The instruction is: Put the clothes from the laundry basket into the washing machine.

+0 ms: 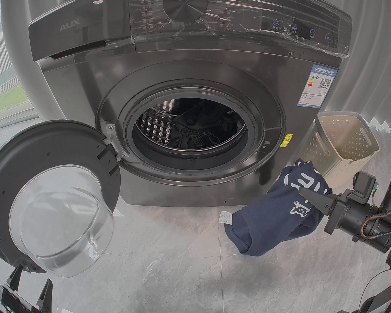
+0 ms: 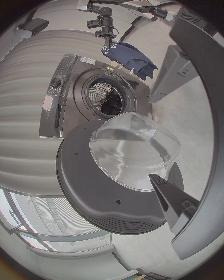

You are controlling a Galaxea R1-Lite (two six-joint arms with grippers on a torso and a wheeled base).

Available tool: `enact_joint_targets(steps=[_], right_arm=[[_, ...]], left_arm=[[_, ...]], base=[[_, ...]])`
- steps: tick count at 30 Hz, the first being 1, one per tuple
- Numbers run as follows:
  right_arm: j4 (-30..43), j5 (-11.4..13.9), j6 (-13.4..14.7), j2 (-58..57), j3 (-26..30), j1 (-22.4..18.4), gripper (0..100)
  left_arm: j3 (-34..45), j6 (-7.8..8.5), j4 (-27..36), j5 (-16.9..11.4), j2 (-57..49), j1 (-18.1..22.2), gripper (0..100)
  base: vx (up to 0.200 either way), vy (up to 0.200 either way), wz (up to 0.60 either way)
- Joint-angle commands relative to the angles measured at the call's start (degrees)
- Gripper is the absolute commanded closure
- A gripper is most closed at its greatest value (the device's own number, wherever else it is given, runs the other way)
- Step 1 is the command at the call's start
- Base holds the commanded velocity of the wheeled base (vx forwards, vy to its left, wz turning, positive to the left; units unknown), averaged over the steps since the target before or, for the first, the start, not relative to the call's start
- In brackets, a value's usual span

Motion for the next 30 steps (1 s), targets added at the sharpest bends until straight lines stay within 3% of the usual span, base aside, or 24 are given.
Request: enact_joint_targets(steps=[1,5,10,11,12,13,16,23,24,25,26,27,29,30], right_arm=[[-0.02,-0.2,-1.33,0.18,0.52,0.43,100],[-0.02,-0.99,-2.3,0.09,0.88,0.95,100],[-0.02,-2.13,-5.81,0.0,0.7,5.61,100],[0.06,-4.07,-7.04,0.35,0.17,7.63,100],[-0.02,-4.33,-7.13,0.44,0.17,7.9,100],[-0.46,-7.49,-7.57,2.46,-0.62,10.27,100],[-1.08,-11.27,-7.66,5.8,-3.08,12.2,100],[-1.17,-11.98,-7.57,9.32,-8.35,12.47,100],[-1.17,-11.98,-7.66,10.11,-9.06,12.47,100],[-1.17,-12.06,-7.66,10.28,-9.23,12.55,100],[-1.25,-12.06,-7.74,10.99,-9.76,12.55,100],[-1.17,-12.06,-7.66,11.25,-10.55,12.91,100],[-1.17,-11.98,-7.39,11.6,-11.78,13.26,100],[-1.17,-11.89,-7.13,12.39,-13.36,13.7,100]], left_arm=[[0.92,-0.03,0.0,0.01,-0.92,0.0,0],[0.92,0.05,0.0,0.01,-1.01,0.0,0],[1.01,0.85,-0.26,-0.07,-1.01,0.09,0],[1.01,1.55,-0.18,-0.07,-1.01,0.09,0],[1.01,1.55,-0.18,-0.07,-1.01,0.09,0],[1.01,2.43,-0.18,-0.07,-1.01,0.09,0],[1.01,2.52,-0.18,-0.07,-1.01,0.18,0],[1.01,3.66,-0.35,-1.13,-1.01,0.18,0],[-2.68,2.6,-5.45,-3.76,-1.01,0.26,0],[-4.7,2.08,-6.59,-4.64,-1.01,0.26,0],[-10.59,-0.21,-8.79,-8.25,0.48,0.09,0],[-12.87,-1.09,-7.38,-11.15,2.59,0.0,0],[-13.67,-0.91,-4.04,-15.89,4.88,-0.09,0],[-13.23,-0.91,-1.23,-23.19,8.04,0.18,0]], base=[[0.0,0.0,0.0],[0.0,0.0,0.0],[0.0,0.0,0.0],[0.0,0.0,0.0],[0.0,0.0,0.0],[0.0,0.0,0.0],[0.0,0.0,0.0],[0.0,0.0,0.0],[0.0,0.0,0.0],[0.0,0.0,0.0],[0.0,0.0,0.0],[0.0,0.0,0.0],[0.0,0.0,0.0],[0.0,0.0,0.0]])
